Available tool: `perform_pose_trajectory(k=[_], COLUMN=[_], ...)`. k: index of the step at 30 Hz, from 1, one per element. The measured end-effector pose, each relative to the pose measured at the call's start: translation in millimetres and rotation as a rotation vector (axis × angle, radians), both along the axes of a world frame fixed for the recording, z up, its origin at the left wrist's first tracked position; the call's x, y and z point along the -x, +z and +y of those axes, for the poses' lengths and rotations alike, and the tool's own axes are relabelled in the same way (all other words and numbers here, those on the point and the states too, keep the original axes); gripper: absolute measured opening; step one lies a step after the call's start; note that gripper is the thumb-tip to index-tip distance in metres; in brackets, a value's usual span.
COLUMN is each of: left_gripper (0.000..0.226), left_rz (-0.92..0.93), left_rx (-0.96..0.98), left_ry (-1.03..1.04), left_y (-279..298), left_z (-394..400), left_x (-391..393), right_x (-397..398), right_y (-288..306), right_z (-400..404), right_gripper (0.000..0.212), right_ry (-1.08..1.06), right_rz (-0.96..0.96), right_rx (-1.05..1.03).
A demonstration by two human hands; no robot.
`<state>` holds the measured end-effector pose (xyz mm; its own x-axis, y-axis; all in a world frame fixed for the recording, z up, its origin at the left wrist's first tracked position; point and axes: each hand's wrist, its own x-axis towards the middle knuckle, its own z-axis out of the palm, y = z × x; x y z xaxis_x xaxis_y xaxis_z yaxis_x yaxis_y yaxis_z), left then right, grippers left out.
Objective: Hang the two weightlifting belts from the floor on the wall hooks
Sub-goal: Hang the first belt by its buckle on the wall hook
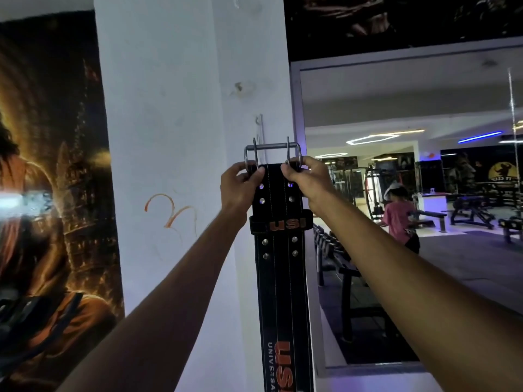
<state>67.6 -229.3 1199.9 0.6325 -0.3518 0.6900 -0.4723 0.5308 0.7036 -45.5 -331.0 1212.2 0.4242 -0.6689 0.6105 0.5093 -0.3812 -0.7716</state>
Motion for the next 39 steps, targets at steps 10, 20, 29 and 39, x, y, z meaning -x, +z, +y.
perform_pose_trajectory(k=[10, 20, 29, 39], left_gripper=[0.046, 0.015, 0.014, 0.034], left_rz=[-0.123, -0.204, -0.068, -0.121], left_rx=[-0.223, -0.598, -0.415, -0.569], left_ry=[-0.058, -0.198, -0.233, -0.238], left_y=[-74, -233, -200, -249], left_z=[21, 18, 11, 10], left_x=[-3, -10, 2, -9], right_x=[-7, -4, 1, 8], right_y=[0, -6, -12, -25], right_z=[6, 5, 3, 0], right_gripper=[0.023, 0.024, 0.026, 0.028], right_ry=[-0.026, -0.038, -0.034, -0.06], right_rz=[-0.05, -0.088, -0.078, -0.082], right_rx=[-0.034, -0.03, -0.048, -0.06])
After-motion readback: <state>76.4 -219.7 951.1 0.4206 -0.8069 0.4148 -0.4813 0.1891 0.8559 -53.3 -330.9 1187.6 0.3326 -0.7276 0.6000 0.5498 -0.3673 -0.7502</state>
